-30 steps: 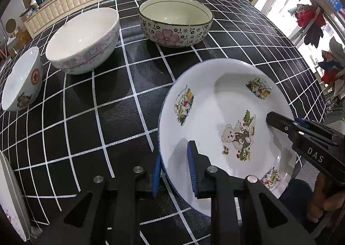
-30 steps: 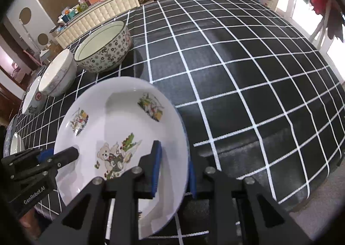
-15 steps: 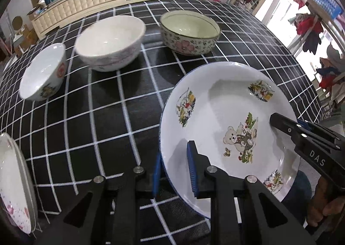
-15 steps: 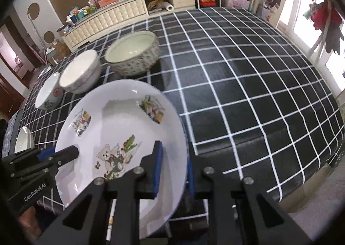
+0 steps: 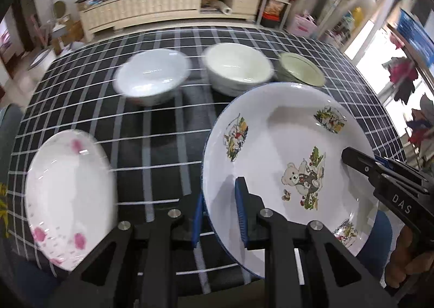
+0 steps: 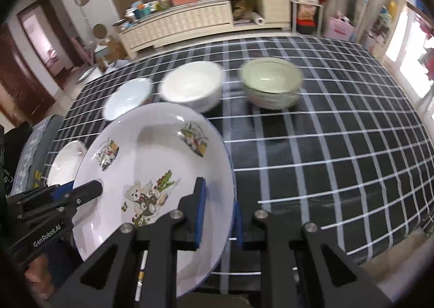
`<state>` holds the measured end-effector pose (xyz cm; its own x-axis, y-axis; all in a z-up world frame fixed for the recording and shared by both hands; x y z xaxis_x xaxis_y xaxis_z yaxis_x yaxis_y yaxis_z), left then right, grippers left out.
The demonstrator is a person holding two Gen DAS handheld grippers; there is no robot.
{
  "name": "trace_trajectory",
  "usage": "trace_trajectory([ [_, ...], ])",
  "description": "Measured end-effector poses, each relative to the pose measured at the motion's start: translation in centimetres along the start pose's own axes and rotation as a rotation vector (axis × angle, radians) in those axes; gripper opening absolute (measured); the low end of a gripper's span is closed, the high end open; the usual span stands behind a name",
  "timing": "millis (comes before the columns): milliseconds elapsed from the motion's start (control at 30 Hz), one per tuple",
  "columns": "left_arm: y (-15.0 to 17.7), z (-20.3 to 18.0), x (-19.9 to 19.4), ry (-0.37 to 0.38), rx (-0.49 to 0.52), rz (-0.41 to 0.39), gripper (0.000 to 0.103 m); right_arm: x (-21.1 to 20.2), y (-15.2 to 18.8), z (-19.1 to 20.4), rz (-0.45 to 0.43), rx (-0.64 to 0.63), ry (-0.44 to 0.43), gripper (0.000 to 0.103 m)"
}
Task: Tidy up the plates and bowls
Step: 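Carry the bear-print plate over the stacked plates with the right gripper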
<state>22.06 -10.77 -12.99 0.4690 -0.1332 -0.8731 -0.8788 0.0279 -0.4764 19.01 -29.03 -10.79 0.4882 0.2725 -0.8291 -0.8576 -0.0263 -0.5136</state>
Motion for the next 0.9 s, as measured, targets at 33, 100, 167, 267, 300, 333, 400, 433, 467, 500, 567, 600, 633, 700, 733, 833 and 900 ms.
trace_trajectory([
  [33,0.2,1.2,-0.4,-0.011,-0.016,-0.004,0.020,0.3,-0.1,1.0,0.002,-0.012,-0.011,0.023],
  [100,0.5,3.1,-1.1,-0.026,-0.043,-0.008,0.020,0.8,-0.3,2.8,0.005,-0.040,-0.029,0.023],
  [167,0.9,5.1,-1.6,-0.037,-0.072,-0.009,0.020,1.4,-0.5,4.7,0.010,-0.070,-0.045,0.023],
  [267,1.7,8.1,-2.4,-0.054,-0.112,-0.011,0.020,2.5,-0.4,7.8,0.028,-0.105,-0.070,0.023],
  [300,2.0,9.2,-2.7,-0.064,-0.125,-0.012,0.020,2.9,-0.5,8.5,0.033,-0.113,-0.074,0.022],
  [333,2.4,10.0,-3.0,-0.071,-0.133,-0.012,0.020,3.4,-0.5,9.4,0.041,-0.125,-0.079,0.023],
  [400,3.0,12.0,-3.4,-0.086,-0.155,-0.010,0.020,4.4,-0.5,11.1,0.058,-0.156,-0.091,0.022],
  [433,3.2,12.7,-3.5,-0.094,-0.164,-0.008,0.020,4.8,-0.5,11.7,0.065,-0.169,-0.096,0.022],
  [467,3.6,13.9,-3.6,-0.103,-0.178,-0.004,0.020,5.3,-0.5,12.6,0.073,-0.182,-0.101,0.022],
  [500,3.8,14.7,-3.7,-0.108,-0.189,0.001,0.020,5.7,-0.4,13.4,0.079,-0.191,-0.103,0.022],
  [567,4.4,16.3,-3.7,-0.113,-0.212,0.010,0.020,6.4,-0.3,15.0,0.090,-0.209,-0.110,0.022],
  [600,4.7,17.2,-3.7,-0.116,-0.223,0.014,0.020,6.8,0.0,15.8,0.096,-0.217,-0.112,0.022],
  [633,4.8,17.7,-3.6,-0.119,-0.229,0.016,0.020,7.3,0.1,16.4,0.105,-0.223,-0.117,0.022],
  [700,5.2,19.2,-3.6,-0.135,-0.247,0.021,0.020,8.0,0.4,17.5,0.122,-0.231,-0.124,0.022],
  [733,5.4,19.9,-3.5,-0.142,-0.256,0.025,0.020,8.4,0.5,18.0,0.128,-0.237,-0.126,0.022],
  [833,6.0,21.5,-3.1,-0.147,-0.278,0.036,0.020,9.4,0.6,19.4,0.143,-0.255,-0.126,0.022],
  [900,6.3,22.1,-3.0,-0.149,-0.288,0.042,0.020,9.9,0.8,19.9,0.153,-0.263,-0.129,0.022],
])
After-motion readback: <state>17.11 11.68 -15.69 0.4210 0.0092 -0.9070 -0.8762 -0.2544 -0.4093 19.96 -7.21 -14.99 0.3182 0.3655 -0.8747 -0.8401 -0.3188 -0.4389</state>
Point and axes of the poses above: each gripper's, at about its wrist camera, not at the fingertips, and x roughly the way its jaws point, z to its left, y to its underside, the point moved 3 cm from there along x, roughly the way its jaws point, and after that the axes turned 2 degrees about -y, right-handed, at the moved point
